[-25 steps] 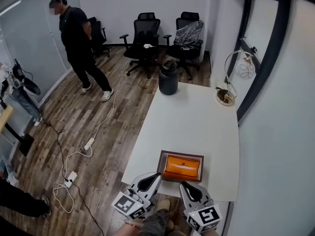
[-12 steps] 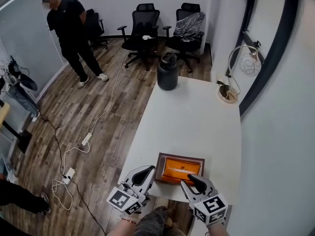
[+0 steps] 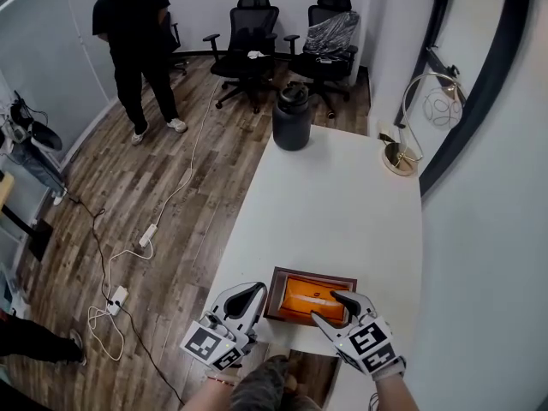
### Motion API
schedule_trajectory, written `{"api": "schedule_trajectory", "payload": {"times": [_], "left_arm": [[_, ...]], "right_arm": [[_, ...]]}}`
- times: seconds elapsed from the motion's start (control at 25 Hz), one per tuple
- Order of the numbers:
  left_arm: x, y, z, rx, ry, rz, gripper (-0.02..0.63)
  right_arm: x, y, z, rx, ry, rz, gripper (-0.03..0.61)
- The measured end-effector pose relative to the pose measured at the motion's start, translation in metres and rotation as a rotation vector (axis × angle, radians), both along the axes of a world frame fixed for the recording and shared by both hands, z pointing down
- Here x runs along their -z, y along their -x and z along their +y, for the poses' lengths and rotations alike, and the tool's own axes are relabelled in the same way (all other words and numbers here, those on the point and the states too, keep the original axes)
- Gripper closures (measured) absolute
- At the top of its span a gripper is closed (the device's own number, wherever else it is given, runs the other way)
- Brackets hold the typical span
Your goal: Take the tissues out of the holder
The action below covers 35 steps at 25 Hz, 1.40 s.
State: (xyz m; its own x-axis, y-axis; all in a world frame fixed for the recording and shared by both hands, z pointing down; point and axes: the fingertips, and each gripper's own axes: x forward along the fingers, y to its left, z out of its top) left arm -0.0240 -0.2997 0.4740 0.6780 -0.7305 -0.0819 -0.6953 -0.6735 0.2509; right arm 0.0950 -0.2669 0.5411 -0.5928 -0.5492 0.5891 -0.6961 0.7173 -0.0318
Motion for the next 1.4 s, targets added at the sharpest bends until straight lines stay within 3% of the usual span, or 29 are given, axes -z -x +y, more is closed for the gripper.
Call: {"api": "schedule_trajectory", "payload": {"times": [0.4, 0.88, 1.08, 1.4], "left_arm": [[-0.004, -0.014, -0.007, -0.027, -0.016, -0.014, 0.607], [-0.009, -0.022, -0.008, -0.026, -0.017, -0.005, 0.607], [-0.011, -0.019, -0.007, -0.014, -0.011, 0.012, 0.607], [-0.011, -0.017, -0.007, -0.012, -0.005, 0.02, 0.607]], "right_arm": [[-0.031, 0.007, -0.013, 0.206, 0.076, 0.24, 0.36], [-0.048, 0.007, -0.022, 0.298, 0.188, 0.399, 0.36], [-0.052, 0.006, -0.022, 0.32, 0.256, 0.419, 0.362], [-0.052, 0.009, -0.015, 0.385, 0.207, 0.471, 0.444]]}}
